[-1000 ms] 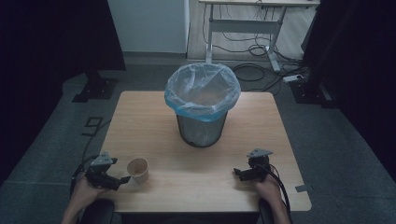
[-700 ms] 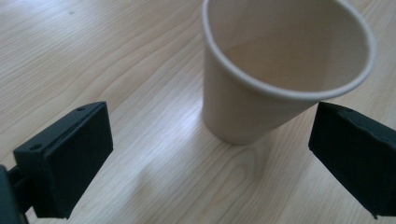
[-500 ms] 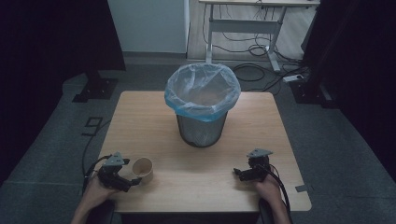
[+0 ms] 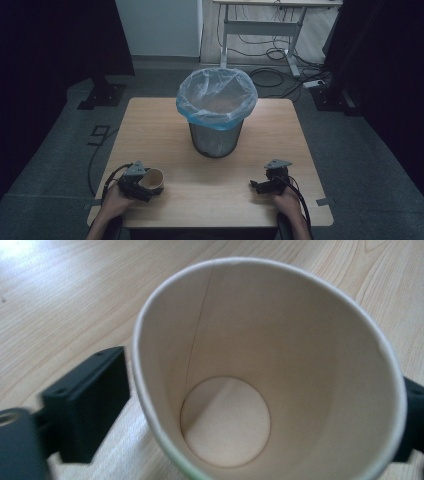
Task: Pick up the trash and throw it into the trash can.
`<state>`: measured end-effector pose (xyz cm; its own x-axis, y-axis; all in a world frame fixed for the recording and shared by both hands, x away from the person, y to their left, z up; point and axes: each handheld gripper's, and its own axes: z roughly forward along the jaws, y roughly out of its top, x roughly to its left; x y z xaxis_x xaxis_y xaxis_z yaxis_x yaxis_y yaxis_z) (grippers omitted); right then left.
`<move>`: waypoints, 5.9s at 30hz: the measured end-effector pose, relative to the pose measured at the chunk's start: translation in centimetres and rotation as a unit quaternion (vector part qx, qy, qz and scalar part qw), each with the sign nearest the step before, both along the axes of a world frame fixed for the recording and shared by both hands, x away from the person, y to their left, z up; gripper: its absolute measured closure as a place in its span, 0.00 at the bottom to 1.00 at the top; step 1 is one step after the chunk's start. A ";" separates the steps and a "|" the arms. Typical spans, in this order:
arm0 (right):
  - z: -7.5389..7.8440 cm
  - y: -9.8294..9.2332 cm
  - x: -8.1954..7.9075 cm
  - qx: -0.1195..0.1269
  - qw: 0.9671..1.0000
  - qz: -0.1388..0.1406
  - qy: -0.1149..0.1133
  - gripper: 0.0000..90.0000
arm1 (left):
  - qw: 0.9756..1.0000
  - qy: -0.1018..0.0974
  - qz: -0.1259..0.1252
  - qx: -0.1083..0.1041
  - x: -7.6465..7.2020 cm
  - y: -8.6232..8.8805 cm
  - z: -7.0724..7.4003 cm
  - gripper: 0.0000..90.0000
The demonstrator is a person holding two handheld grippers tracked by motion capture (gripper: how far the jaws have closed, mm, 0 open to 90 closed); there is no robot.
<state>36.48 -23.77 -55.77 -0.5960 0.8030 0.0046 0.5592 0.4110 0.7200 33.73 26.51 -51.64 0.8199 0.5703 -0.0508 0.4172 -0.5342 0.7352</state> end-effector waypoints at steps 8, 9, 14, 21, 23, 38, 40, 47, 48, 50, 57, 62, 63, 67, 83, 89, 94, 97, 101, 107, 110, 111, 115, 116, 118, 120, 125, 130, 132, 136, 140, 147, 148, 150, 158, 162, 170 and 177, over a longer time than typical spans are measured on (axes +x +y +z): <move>0.0 0.0 0.0 0.000 1.000 0.000 0.000 0.00 | 1.000 -0.005 -0.007 0.001 0.3 -0.3 0.8 0.27; 0.0 0.0 0.0 0.000 1.000 0.000 0.000 0.00 | 1.000 -0.006 -0.006 0.001 0.4 -0.3 1.0 0.27; 0.0 0.0 0.0 0.000 1.000 0.000 0.000 0.00 | 1.000 -0.009 -0.006 0.000 1.0 -0.5 2.3 0.27; 0.0 0.0 0.0 0.000 1.000 0.000 0.000 0.00 | 1.000 -0.004 -0.001 -0.008 1.8 -0.7 3.5 0.27; 0.0 0.0 0.0 0.000 1.000 0.000 0.000 0.00 | 1.000 -0.002 0.001 -0.010 2.1 -0.6 3.7 0.27; 0.0 0.0 0.0 0.000 1.000 0.000 0.001 0.00 | 1.000 0.004 0.014 -0.019 3.6 -0.2 5.6 0.27; 0.0 0.0 0.0 0.000 1.000 0.000 0.000 0.00 | 1.000 0.005 0.015 -0.021 3.9 -0.3 6.2 0.27; 0.0 0.0 0.0 0.000 1.000 0.000 0.001 0.00 | 1.000 0.005 0.014 -0.020 4.6 -0.6 7.3 0.27; 0.0 0.0 0.0 0.000 1.000 0.000 0.001 0.00 | 1.000 0.005 0.014 -0.020 4.6 -0.6 7.3 0.28; 0.0 0.0 0.0 0.000 1.000 0.000 0.001 0.00 | 1.000 0.006 0.013 -0.018 4.9 -0.8 7.8 0.28; 0.0 0.0 0.0 0.000 1.000 0.000 0.001 0.00 | 1.000 0.005 0.013 -0.014 5.6 -1.2 9.2 0.28; 0.0 0.0 0.0 -0.001 1.000 0.000 0.000 0.00 | 1.000 0.004 0.013 -0.017 6.2 -1.4 10.3 0.28; 0.0 0.0 0.0 0.000 1.000 0.000 0.001 0.00 | 1.000 0.004 0.012 -0.017 6.3 -1.4 10.5 0.28; 0.0 0.0 0.0 -0.001 1.000 0.000 0.001 0.00 | 1.000 0.006 0.013 -0.014 6.7 -1.4 11.2 0.28; 0.0 0.0 0.0 -0.001 1.000 0.001 0.000 0.00 | 1.000 -0.001 0.011 -0.020 8.1 -1.7 14.2 0.28; 0.0 0.0 0.0 -0.001 1.000 0.001 0.001 0.00 | 1.000 -0.004 0.011 -0.024 8.8 -2.2 15.8 0.28; 0.0 0.0 0.0 -0.001 1.000 0.001 0.000 0.00 | 1.000 -0.002 0.012 -0.028 9.3 -2.6 17.0 0.28; 0.0 0.0 0.0 -0.002 1.000 0.001 0.000 0.00 | 1.000 -0.003 0.012 -0.027 9.7 -2.8 17.8 0.28; 0.0 0.0 0.0 -0.001 1.000 0.001 0.000 0.00 | 1.000 -0.004 0.012 -0.026 9.9 -3.1 18.5 0.28; 0.0 0.0 0.0 -0.001 1.000 0.001 0.001 0.00 | 1.000 -0.009 0.011 -0.020 10.4 -3.7 20.0 0.28; 0.0 0.0 0.0 -0.001 1.000 0.001 0.000 0.00 | 1.000 -0.007 0.012 -0.021 10.7 -3.9 20.9 0.28; 0.0 0.0 0.0 -0.001 1.000 0.001 0.000 0.00 | 1.000 -0.007 0.012 -0.021 10.7 -3.9 20.9 0.28; 0.0 0.0 0.0 -0.001 1.000 0.000 0.001 0.00 | 1.000 -0.006 0.014 -0.024 11.1 -4.0 22.0 0.28; 0.0 0.0 0.0 -0.001 1.000 0.000 0.001 0.00 | 1.000 -0.007 0.014 -0.022 11.2 -4.0 22.3 0.28; 0.0 0.0 0.0 -0.001 1.000 0.000 0.001 0.00 | 1.000 -0.007 0.014 -0.022 11.3 -4.1 22.7 0.28; 0.0 0.0 0.0 -0.001 1.000 0.001 0.000 0.00 | 1.000 -0.008 0.014 -0.022 11.4 -4.3 23.2 0.28; 0.0 0.0 0.0 0.000 1.000 0.000 0.001 0.00 | 1.000 -0.010 0.013 -0.020 11.7 -4.7 24.4 0.28; 0.0 0.0 0.0 0.000 1.000 0.000 0.001 0.00 | 1.000 -0.011 0.011 -0.024 12.1 -5.2 25.6 0.28; 0.0 0.0 0.0 -0.001 1.000 0.001 0.001 0.00 | 1.000 -0.011 0.012 -0.023 12.2 -5.5 26.0 0.28; 0.0 0.0 0.0 -0.001 1.000 0.001 0.000 0.00 | 1.000 -0.012 0.008 -0.025 12.4 -6.1 26.9 0.28; 0.0 0.0 0.0 -0.001 1.000 0.001 0.001 0.00 | 1.000 -0.016 0.005 -0.021 12.7 -6.9 27.6 0.28; 0.0 0.0 0.0 -0.001 1.000 0.000 0.001 0.00 | 1.000 -0.018 -0.001 -0.017 13.4 -8.7 28.4 0.28; 0.0 0.0 0.0 -0.001 1.000 0.001 0.001 0.00 | 1.000 -0.018 -0.001 -0.017 13.4 -8.7 28.4 0.28; 0.0 0.0 0.0 -0.001 1.000 0.000 0.001 0.00 | 1.000 -0.017 -0.005 -0.016 13.8 -9.6 28.5 0.28; 0.0 0.0 0.0 -0.001 1.000 0.003 0.001 0.00 | 1.000 -0.014 -0.014 -0.011 15.1 -12.4 28.2 0.28; 0.0 0.0 0.0 -0.001 1.000 0.003 0.001 0.00 | 1.000 -0.012 -0.016 -0.012 15.6 -13.3 27.9 0.28; 0.0 0.1 -0.1 -0.001 1.000 0.005 0.001 0.00 | 1.000 -0.005 -0.019 0.001 17.0 -15.8 26.1 0.28; 0.0 0.1 -0.1 -0.001 1.000 0.006 0.001 0.00 | 1.000 -0.004 -0.013 0.015 18.0 -17.1 24.5 0.27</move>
<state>36.42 -23.70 -55.74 -0.6058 0.7956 0.0037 0.5549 0.4191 0.7186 51.77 9.37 -27.19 0.8350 0.5495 -0.0284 0.3975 -0.5667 0.7217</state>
